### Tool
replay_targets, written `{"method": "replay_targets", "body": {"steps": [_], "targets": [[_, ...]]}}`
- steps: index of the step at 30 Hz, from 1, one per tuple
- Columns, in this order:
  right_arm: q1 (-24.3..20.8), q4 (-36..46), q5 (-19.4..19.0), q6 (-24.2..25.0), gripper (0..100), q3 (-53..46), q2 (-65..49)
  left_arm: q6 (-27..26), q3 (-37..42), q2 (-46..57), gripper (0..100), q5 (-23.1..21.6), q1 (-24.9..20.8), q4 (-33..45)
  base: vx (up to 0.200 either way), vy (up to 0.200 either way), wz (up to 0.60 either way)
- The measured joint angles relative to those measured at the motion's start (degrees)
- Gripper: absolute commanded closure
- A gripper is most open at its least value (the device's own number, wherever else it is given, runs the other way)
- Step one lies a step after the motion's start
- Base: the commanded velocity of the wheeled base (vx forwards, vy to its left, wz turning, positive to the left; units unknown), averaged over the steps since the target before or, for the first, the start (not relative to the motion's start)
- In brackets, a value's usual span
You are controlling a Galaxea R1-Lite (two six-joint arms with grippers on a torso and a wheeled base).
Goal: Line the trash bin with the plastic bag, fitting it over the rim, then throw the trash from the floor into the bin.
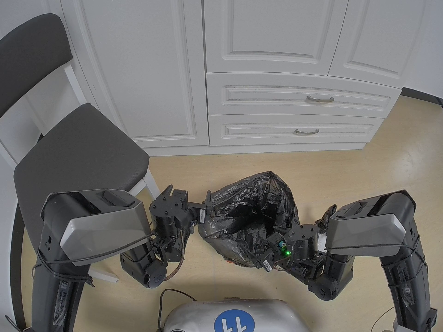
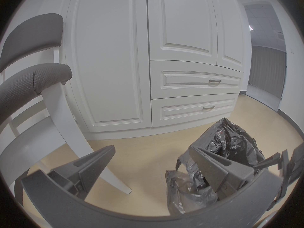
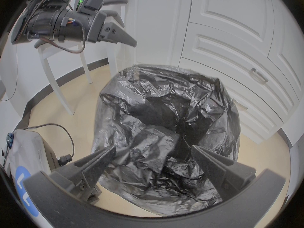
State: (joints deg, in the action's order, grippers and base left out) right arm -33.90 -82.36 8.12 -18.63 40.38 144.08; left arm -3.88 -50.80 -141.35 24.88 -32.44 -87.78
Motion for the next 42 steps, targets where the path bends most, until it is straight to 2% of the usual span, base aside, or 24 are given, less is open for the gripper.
{"method": "replay_targets", "body": {"steps": [11,19,29,42], "targets": [[0.3,-2.2,0.0,1.2,0,2.3,-0.1,0.1,-0.1,-0.3,0,0.0,-0.1,0.0,0.0,0.0,0.0],[0.8,-1.0,2.1,6.6,0,10.1,0.3,0.5,1.1,-0.4,0,-0.8,0.0,0.0,0.0,0.0,0.0],[0.6,8.4,10.6,15.0,0,29.2,4.3,0.7,1.6,-0.4,0,-1.4,0.4,0.0,0.0,0.0,0.0],[2.8,21.4,14.3,18.1,0,56.6,12.7,0.6,1.4,0.0,0,-1.3,0.6,0.0,0.0,0.0,0.0]]}}
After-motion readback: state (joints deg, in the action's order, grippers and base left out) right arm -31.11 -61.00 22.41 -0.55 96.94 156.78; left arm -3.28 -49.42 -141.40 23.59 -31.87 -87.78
